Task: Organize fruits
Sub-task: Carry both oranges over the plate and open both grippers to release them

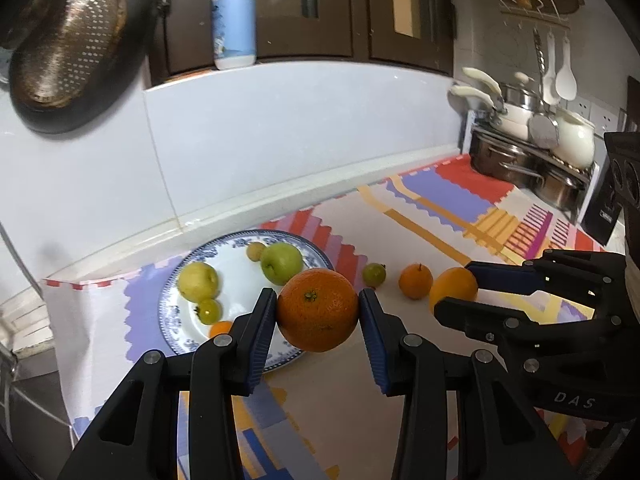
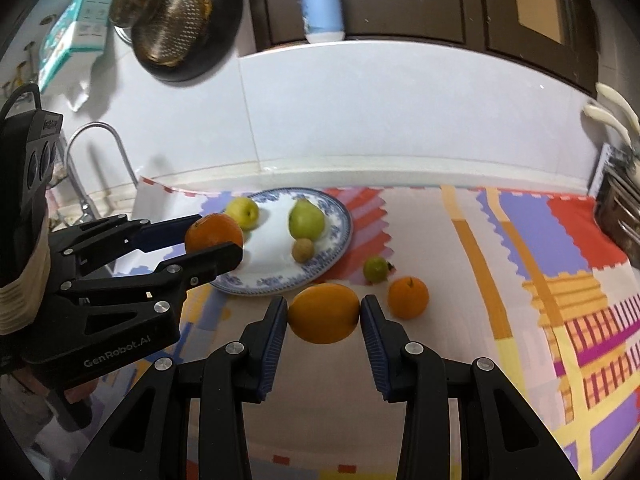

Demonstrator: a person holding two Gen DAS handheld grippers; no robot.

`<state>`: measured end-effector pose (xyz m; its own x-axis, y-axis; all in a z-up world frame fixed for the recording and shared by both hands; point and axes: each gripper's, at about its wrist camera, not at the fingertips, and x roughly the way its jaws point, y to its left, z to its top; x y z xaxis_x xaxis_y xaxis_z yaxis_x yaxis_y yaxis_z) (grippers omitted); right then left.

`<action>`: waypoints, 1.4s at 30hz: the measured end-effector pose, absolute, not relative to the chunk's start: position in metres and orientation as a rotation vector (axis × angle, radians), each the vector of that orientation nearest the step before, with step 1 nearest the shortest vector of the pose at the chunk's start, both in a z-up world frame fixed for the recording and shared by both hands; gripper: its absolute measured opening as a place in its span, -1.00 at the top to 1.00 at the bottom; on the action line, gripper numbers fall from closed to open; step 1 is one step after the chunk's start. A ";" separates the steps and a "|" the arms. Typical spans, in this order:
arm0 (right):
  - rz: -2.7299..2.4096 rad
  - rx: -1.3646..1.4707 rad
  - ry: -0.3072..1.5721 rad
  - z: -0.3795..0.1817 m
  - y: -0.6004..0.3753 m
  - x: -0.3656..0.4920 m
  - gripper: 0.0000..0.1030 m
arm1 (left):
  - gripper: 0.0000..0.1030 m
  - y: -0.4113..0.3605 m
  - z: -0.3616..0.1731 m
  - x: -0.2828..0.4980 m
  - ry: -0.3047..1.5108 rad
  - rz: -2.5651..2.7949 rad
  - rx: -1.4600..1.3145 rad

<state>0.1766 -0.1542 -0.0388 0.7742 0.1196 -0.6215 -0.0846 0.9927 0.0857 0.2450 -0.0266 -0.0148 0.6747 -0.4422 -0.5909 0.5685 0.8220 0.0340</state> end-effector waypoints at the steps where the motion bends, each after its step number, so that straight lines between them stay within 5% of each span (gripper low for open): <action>1: 0.118 0.051 0.670 -0.036 -0.154 0.178 0.24 | 0.19 -0.025 -0.012 0.245 0.599 -0.563 0.216; 17: 0.279 -0.025 0.632 -0.020 -0.128 0.241 0.24 | 0.19 0.009 -0.010 0.288 0.618 -0.417 0.197; 42: 0.351 -0.100 0.799 -0.087 -0.074 0.347 0.24 | 0.19 0.041 -0.092 0.364 0.816 -0.379 0.179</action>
<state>0.3469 -0.0744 -0.0874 0.6429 0.2700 -0.7168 -0.3451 0.9375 0.0436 0.3640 0.0405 -0.0915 0.6230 -0.2600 -0.7377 0.3963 0.9180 0.0111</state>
